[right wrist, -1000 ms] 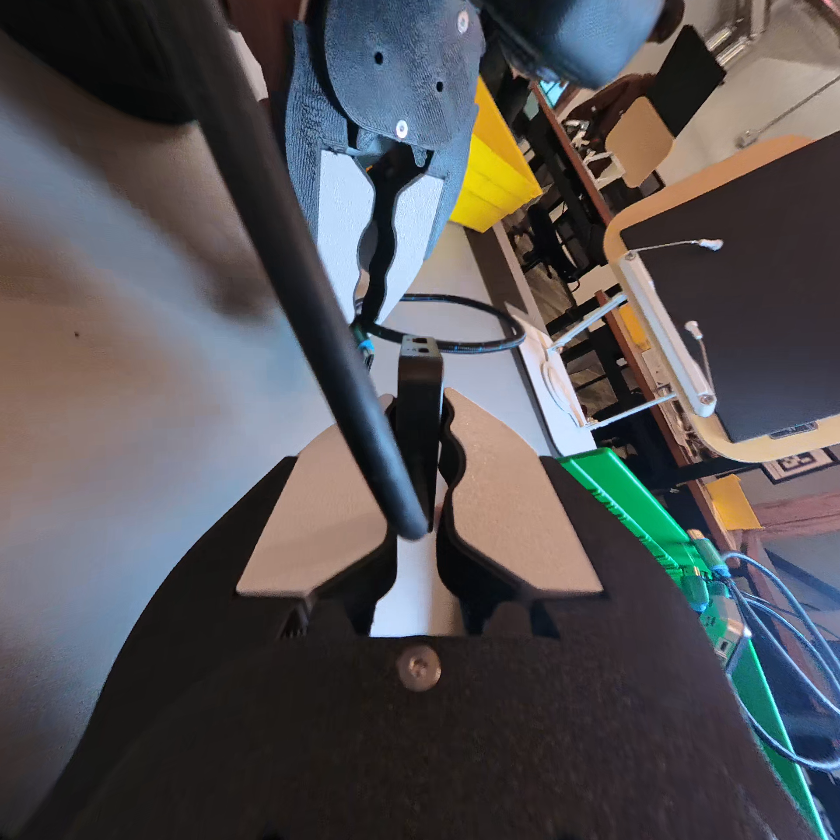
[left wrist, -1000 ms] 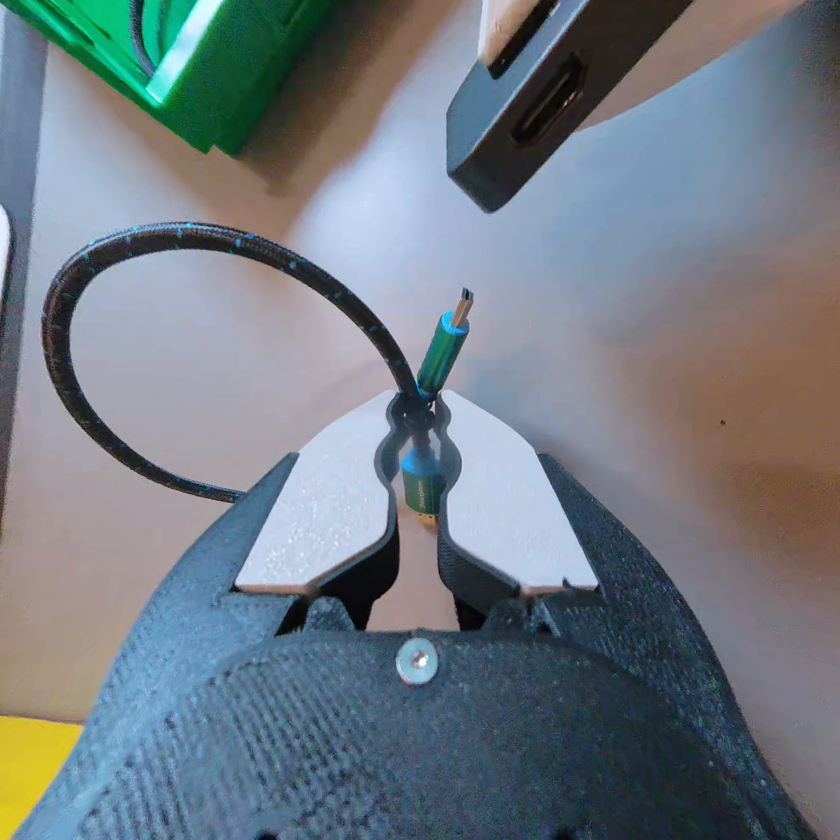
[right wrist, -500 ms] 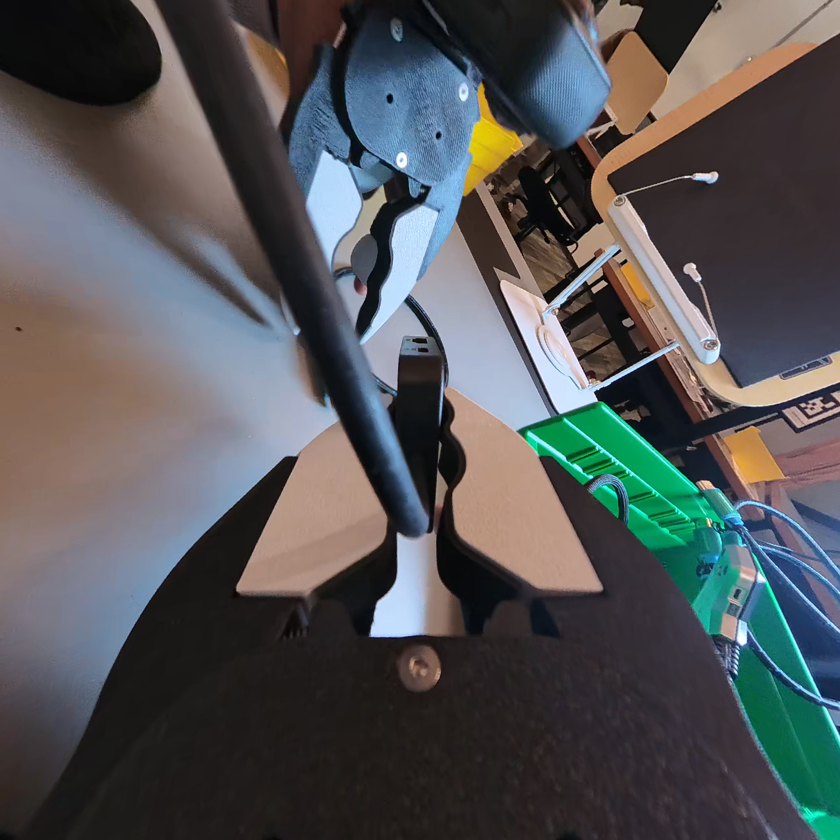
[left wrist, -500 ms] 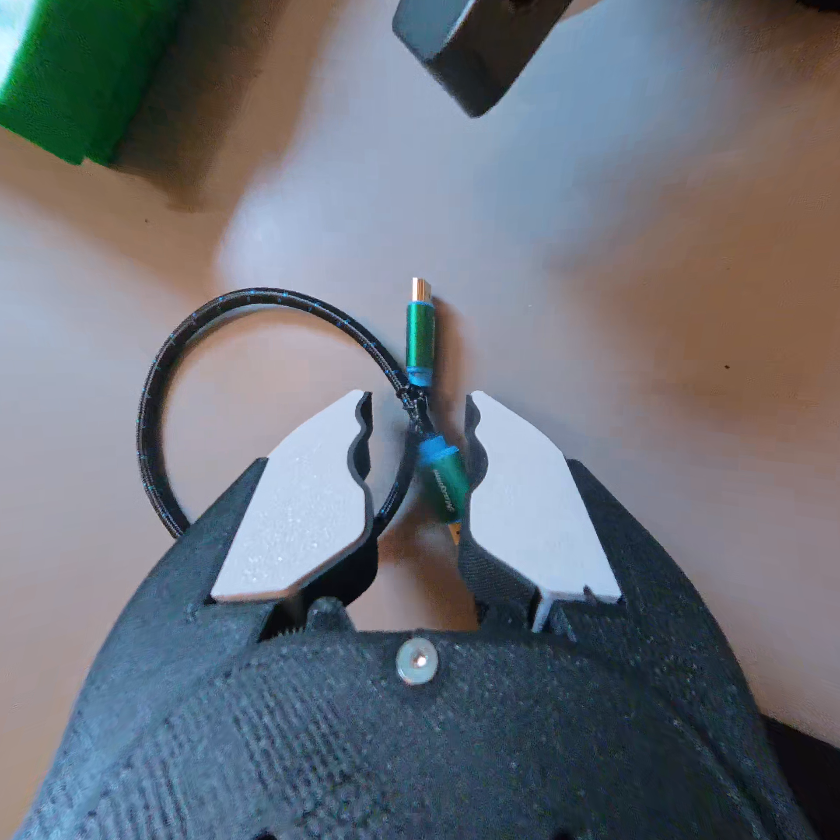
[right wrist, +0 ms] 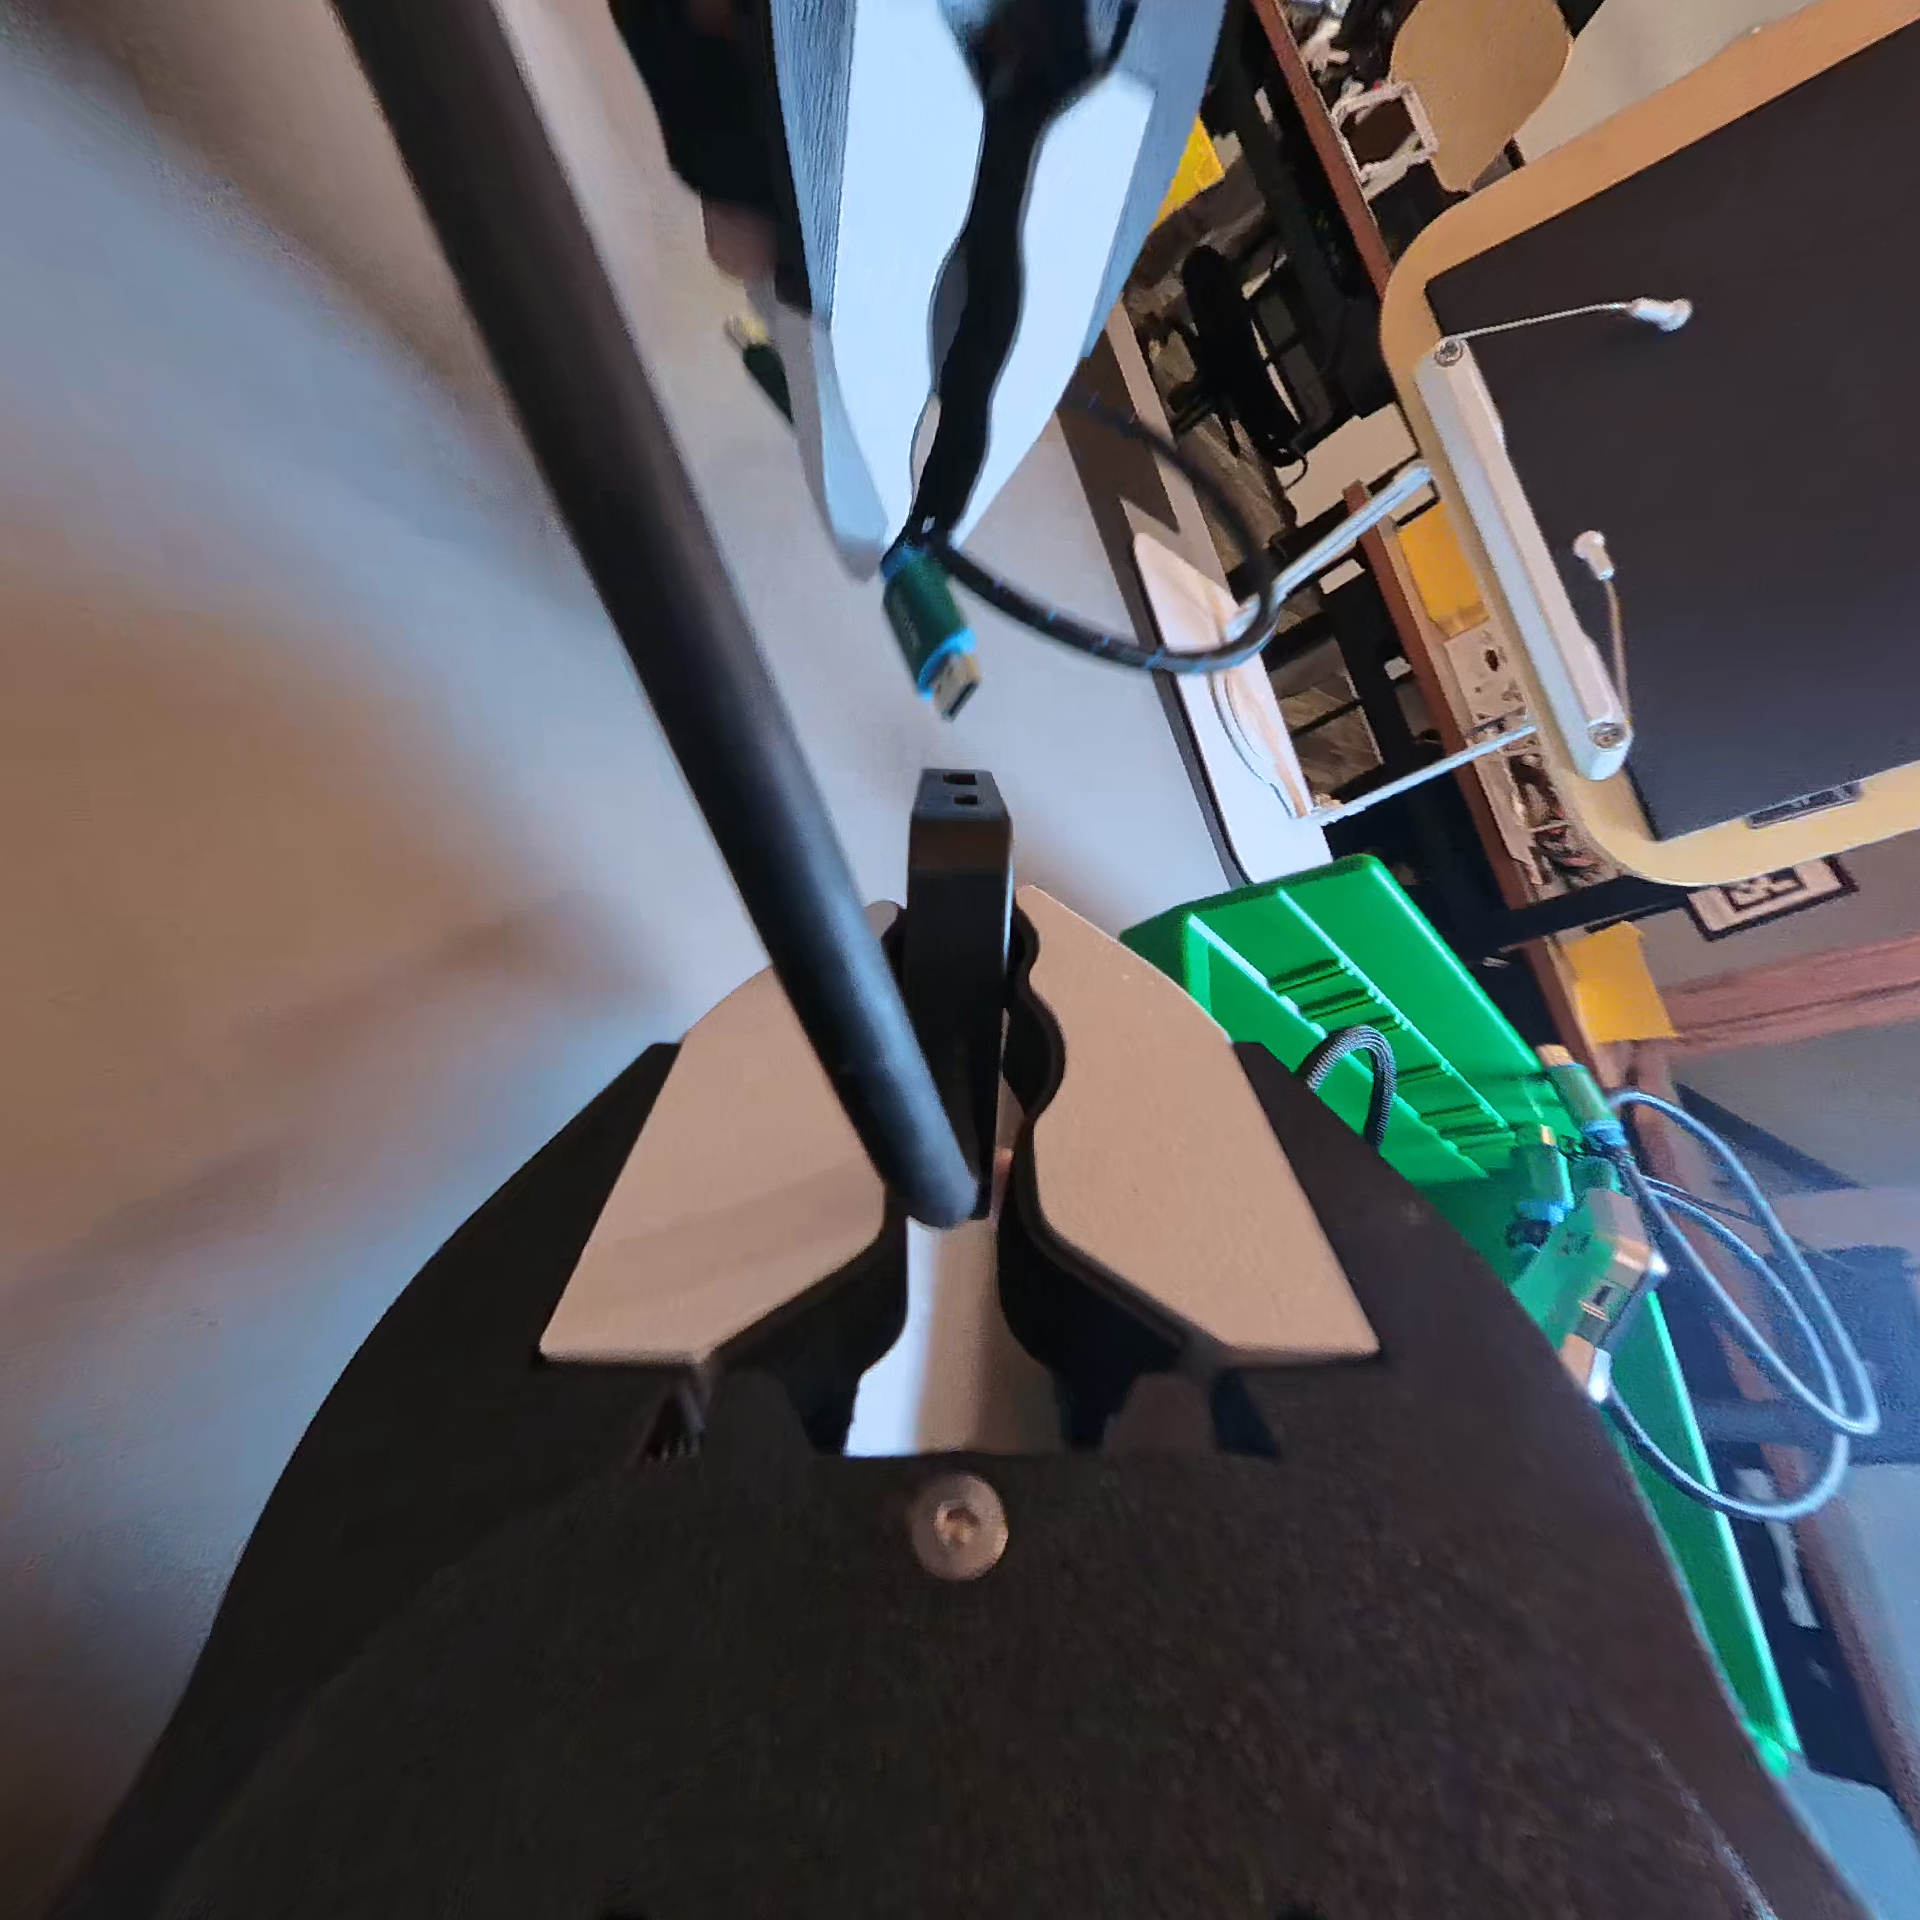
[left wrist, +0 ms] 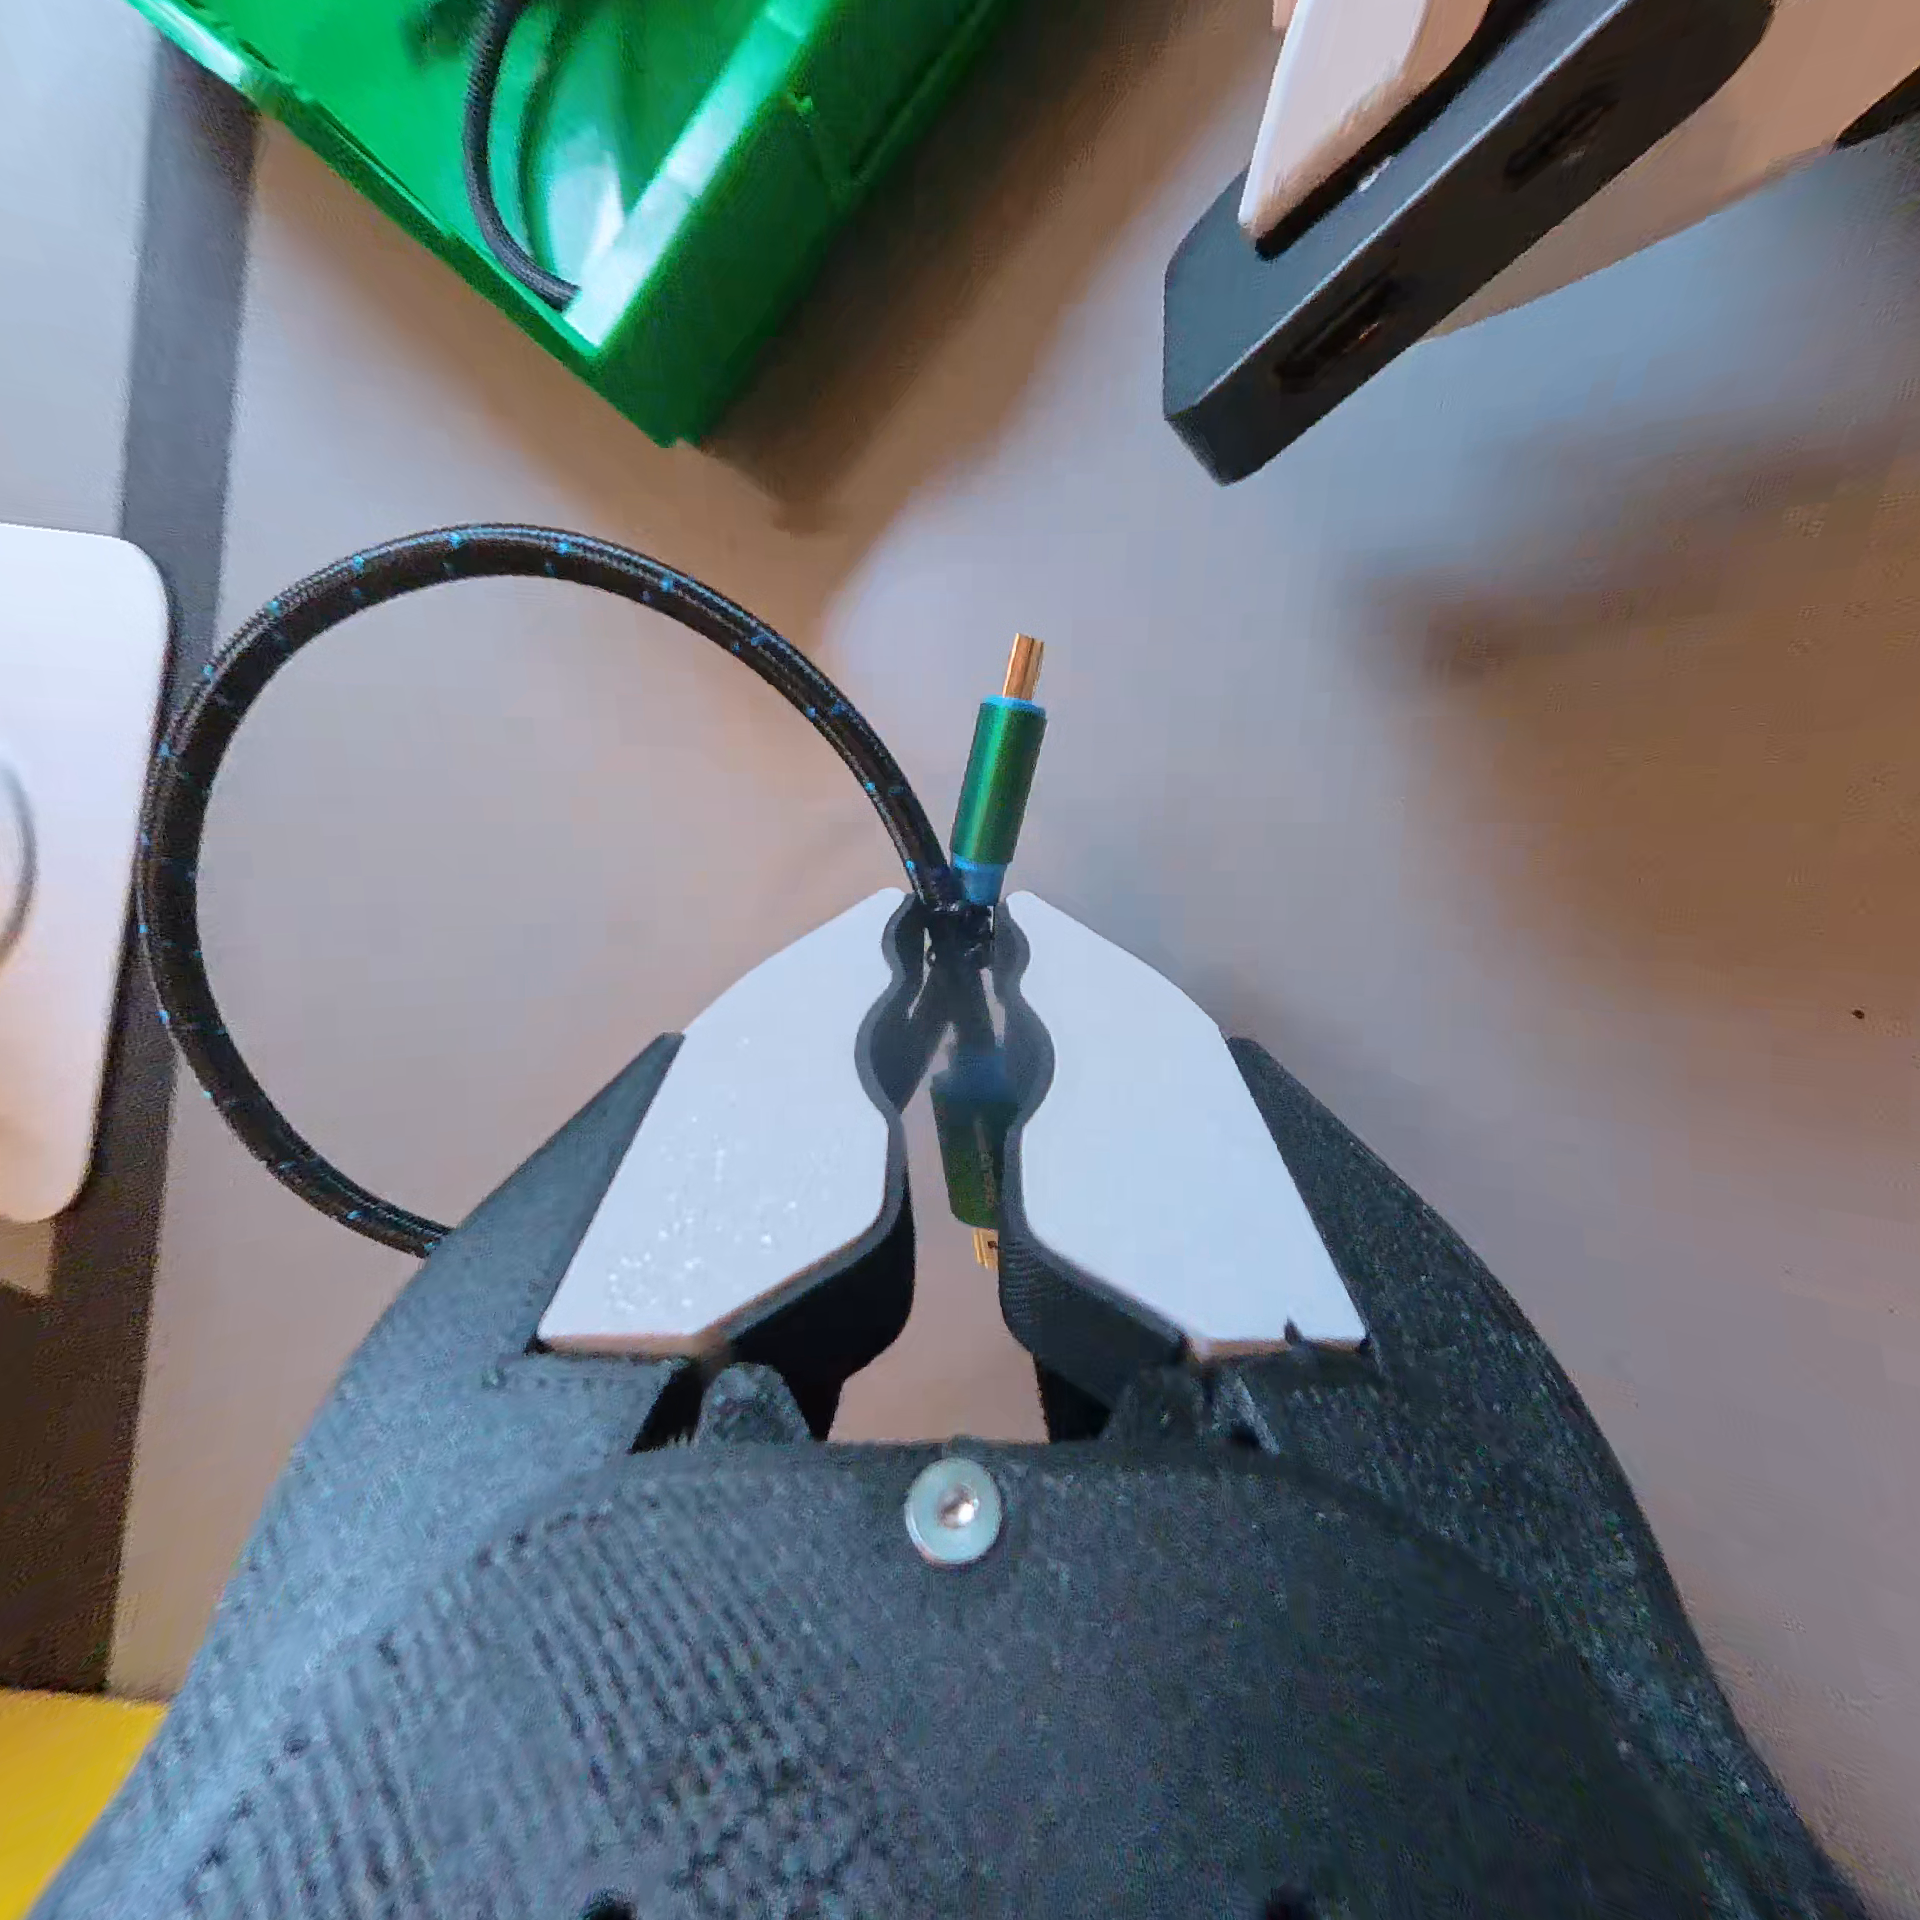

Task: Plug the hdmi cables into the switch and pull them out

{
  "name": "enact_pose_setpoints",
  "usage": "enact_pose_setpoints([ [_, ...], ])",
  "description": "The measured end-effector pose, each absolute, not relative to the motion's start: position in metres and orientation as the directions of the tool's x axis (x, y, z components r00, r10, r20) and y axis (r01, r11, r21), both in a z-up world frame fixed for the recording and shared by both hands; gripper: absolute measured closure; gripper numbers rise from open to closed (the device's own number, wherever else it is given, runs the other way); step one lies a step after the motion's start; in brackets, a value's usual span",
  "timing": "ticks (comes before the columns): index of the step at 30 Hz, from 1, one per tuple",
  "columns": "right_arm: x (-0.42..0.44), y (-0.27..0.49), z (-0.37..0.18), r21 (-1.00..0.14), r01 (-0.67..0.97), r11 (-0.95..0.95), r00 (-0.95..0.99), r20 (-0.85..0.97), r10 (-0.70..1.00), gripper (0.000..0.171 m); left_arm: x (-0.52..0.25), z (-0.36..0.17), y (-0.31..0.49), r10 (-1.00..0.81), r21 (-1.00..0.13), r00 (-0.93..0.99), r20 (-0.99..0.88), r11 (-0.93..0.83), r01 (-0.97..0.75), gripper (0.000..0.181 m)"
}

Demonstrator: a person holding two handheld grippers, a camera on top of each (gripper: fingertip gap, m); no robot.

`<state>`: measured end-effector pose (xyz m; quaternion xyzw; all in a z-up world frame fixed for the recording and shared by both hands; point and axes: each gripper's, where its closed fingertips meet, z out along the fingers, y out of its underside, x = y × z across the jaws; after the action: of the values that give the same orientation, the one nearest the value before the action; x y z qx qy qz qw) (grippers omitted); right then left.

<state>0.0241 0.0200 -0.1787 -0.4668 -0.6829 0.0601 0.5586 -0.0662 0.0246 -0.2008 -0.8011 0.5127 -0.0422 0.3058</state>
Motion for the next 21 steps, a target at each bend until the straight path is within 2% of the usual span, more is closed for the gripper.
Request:
enact_pose_setpoints([
  [4,0.020,0.025,-0.191,-0.520,0.635,0.571,0.025,0.753,0.657,0.157,-0.060,-0.187,0.014,-0.797,-0.505,0.470,-0.380,-0.247,-0.827,0.168],
  [8,0.013,0.026,-0.202,-0.423,0.701,0.574,-0.020,0.792,0.610,0.156,-0.054,-0.198,0.003,-0.794,-0.452,0.438,-0.421,-0.235,-0.860,0.168],
  [14,0.004,0.023,-0.209,-0.355,0.745,0.565,-0.069,0.802,0.594,0.156,-0.054,-0.213,0.001,-0.799,-0.387,0.394,-0.454,-0.221,-0.895,0.168],
  [21,0.006,0.019,-0.215,-0.392,0.760,0.519,-0.071,0.743,0.666,0.156,-0.054,-0.212,0.002,-0.785,-0.357,0.356,-0.507,-0.185,-0.916,0.168],
])
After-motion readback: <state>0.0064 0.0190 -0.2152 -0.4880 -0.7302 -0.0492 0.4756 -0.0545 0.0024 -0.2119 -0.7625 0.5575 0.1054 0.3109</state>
